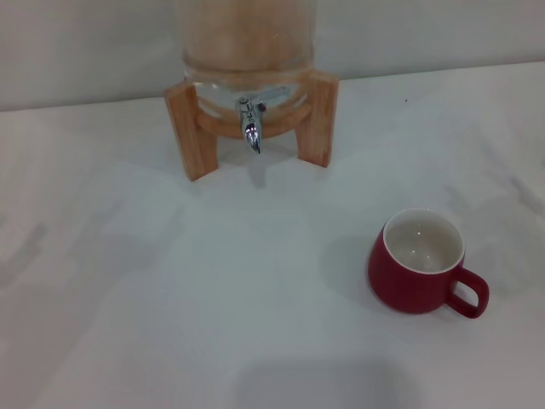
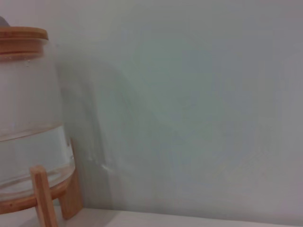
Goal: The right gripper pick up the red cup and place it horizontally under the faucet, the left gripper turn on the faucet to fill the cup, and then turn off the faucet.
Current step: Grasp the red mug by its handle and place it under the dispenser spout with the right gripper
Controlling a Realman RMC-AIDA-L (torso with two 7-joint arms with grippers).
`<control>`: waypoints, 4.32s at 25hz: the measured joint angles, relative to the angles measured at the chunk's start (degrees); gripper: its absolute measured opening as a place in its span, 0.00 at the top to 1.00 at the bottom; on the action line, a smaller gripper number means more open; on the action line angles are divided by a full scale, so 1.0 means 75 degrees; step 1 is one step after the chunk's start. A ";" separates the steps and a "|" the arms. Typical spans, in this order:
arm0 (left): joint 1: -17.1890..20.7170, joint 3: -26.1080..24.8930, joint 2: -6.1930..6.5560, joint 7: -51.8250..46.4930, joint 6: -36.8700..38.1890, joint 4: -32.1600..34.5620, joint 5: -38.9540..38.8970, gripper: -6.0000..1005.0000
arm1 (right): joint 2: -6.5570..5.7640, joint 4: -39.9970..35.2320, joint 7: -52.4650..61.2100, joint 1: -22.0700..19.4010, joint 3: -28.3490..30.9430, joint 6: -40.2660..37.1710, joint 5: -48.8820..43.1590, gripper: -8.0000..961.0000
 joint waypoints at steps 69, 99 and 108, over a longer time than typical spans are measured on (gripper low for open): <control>-0.0080 0.0082 0.0142 -0.0316 -0.0473 0.0045 0.0178 0.17 | -0.0010 0.0319 -0.1476 -0.1077 -0.1867 0.2195 -0.0778 0.31; -0.0254 0.0069 0.0174 -0.0582 -0.0516 0.0062 0.0167 0.18 | 0.0011 0.1964 -0.3304 -0.0712 -0.1687 0.1502 -0.0605 0.31; -0.0259 0.0055 0.0175 -0.0585 -0.0522 0.0069 0.0172 0.18 | 0.0001 0.1959 -0.3308 -0.0756 -0.1499 0.1395 -0.0543 0.31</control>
